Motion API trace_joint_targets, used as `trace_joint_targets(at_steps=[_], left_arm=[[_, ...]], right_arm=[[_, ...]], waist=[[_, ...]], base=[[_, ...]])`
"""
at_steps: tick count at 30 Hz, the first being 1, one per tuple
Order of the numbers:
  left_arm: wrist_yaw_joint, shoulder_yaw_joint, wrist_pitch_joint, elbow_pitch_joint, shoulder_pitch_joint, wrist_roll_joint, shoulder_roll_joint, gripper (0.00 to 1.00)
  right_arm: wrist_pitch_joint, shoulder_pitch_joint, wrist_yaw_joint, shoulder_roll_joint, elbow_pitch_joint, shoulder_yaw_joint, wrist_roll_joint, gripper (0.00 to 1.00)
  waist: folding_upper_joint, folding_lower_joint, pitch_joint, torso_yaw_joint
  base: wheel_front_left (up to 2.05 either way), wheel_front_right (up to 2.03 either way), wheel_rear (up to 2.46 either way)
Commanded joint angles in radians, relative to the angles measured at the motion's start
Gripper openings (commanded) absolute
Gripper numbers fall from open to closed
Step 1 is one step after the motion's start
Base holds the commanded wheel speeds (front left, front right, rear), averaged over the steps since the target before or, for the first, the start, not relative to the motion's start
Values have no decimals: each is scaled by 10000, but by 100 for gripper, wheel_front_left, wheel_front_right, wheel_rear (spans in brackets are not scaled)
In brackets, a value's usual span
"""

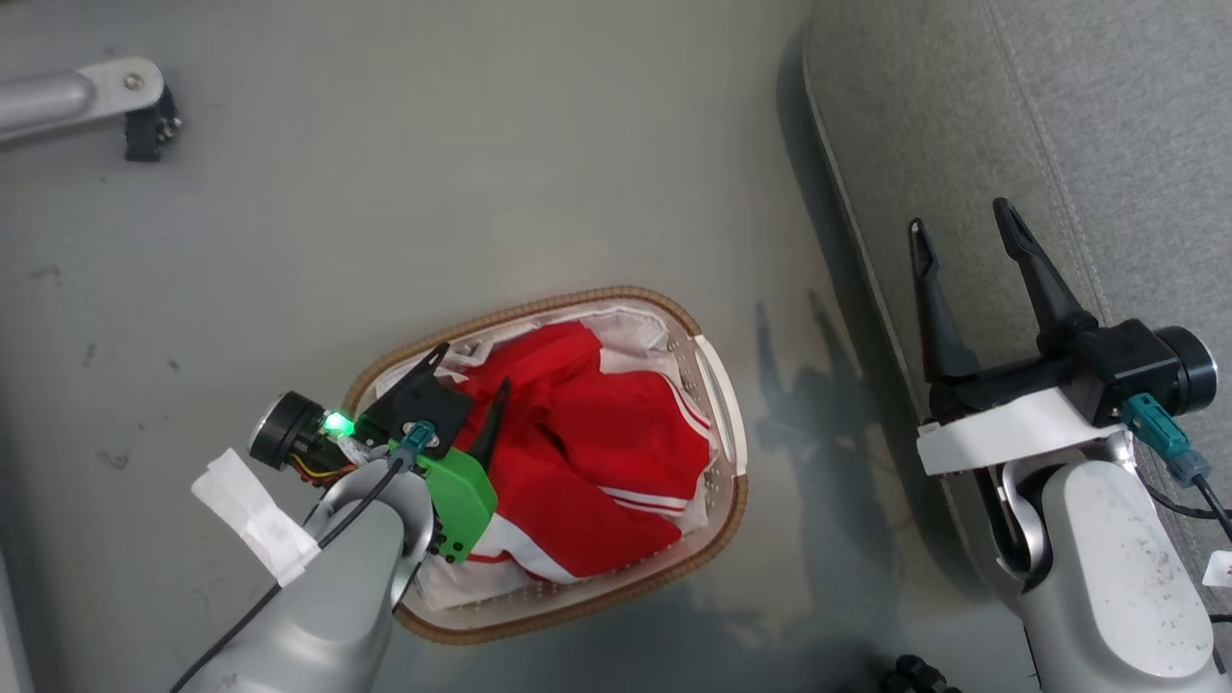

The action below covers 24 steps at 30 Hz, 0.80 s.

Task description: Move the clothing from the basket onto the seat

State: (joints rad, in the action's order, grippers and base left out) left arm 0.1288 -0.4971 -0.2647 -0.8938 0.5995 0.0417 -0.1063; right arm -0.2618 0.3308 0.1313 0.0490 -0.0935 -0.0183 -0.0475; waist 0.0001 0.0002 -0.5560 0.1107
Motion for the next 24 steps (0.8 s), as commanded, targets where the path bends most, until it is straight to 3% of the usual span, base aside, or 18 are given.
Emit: trace_joint_targets(at_steps=[1,16,17,18,21,22,24], left_arm=[[24,-158,3,-274,394,-19,-189,100],[27,-1276,5,-2372,1731,736,-431,100],[28,-1309,5,-2427,1769,786,-414,81],[28,-1342,5,-2488,1809,860,-390,49],[28,-1420,5,-2520,1844,1044,-375,6],[28,-1464,5,-2504,1818,1094,-366,0],[28,-1566,5,-2389,1698,1164,-357,0]], right_arm=[[-49,250,-10,22,40,-60,-148,100],[-49,888,-10,24,172,-383,-769,100],[-49,899,-10,24,163,-389,-775,100],[-49,906,-10,24,150,-398,-784,100],[-49,889,-10,26,82,-421,-816,100],[-49,877,-10,26,54,-430,-813,100],[-49,837,-10,27,-1,-414,-787,100]], waist=[[-1,-2,-1621,804],[-1,-2,-2722,1380],[-1,-2,-2727,1390],[-1,-2,-2723,1397],[-1,-2,-2638,1399],[-1,-2,-2563,1392],[-1,-2,-2378,1356]], base=[[0,0,0],[0,0,0],[0,0,0],[0,0,0],[0,0,0],[0,0,0],[0,0,0]])
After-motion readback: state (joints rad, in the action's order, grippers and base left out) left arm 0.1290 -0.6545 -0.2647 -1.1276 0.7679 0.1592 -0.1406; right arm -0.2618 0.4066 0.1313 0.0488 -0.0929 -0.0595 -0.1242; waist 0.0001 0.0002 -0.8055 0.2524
